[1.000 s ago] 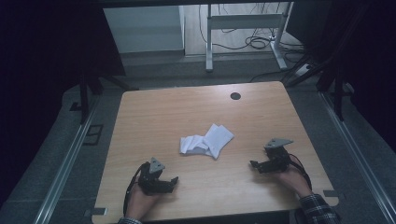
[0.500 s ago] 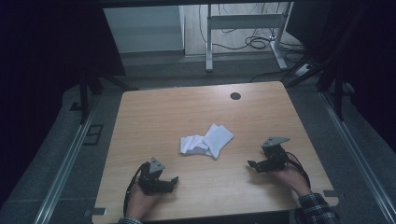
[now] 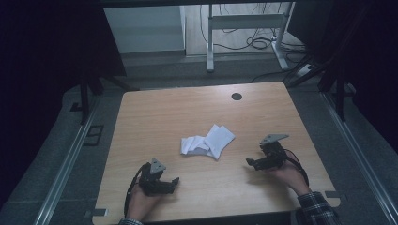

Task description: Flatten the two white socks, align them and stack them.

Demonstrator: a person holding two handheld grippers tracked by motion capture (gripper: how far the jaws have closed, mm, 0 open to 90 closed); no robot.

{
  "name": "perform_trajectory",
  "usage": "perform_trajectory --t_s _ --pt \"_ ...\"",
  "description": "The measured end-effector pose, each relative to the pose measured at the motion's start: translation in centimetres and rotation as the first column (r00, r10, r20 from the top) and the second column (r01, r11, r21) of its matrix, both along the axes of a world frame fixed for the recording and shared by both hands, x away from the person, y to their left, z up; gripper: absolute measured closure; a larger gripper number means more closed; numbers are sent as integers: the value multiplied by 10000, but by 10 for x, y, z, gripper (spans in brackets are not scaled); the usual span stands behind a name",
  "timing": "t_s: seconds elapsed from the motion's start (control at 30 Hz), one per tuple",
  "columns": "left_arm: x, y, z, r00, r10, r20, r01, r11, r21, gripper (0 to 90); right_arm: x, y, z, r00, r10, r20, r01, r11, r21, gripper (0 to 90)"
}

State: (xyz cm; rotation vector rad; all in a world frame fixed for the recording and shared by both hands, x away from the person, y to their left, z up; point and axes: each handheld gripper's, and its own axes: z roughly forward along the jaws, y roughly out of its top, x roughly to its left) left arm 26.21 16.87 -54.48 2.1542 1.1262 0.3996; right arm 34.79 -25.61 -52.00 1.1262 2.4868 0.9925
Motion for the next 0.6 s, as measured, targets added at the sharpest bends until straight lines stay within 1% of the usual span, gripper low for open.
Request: perform_trajectory --t_s 0.03,0.13,0.23,0.3,0.4,0.43,0.53,0.6 --pt "0 0 0 10000 0 1 0 10000 0 99 0 0 0 10000 0 0 0 10000 0 117" --pt "0 0 0 10000 1 1 -1 10000 0 99 3 4 4 10000 -29 -7 29 10000 48 164" --pt "0 0 0 10000 0 0 0 10000 -3 99 4 6 6 10000 -7 11 6 9999 133 188" --pt "0 0 0 10000 1 0 -1 10000 -4 99 7 9 10 9999 77 153 -79 9999 131 214" --pt "0 0 0 10000 0 1 0 10000 -2 99 9 10 13 9999 66 149 -69 9998 205 232" --pt "0 0 0 10000 0 0 0 10000 -2 99 12 13 15 9999 65 129 -69 9994 350 251" --pt "0 0 0 10000 0 2 0 10000 -1 100 16 17 19 9999 51 137 -57 9991 420 262" --pt "0 0 0 10000 -1 2 1 10000 0 99 19 20 20 9998 143 109 -148 9991 403 261"
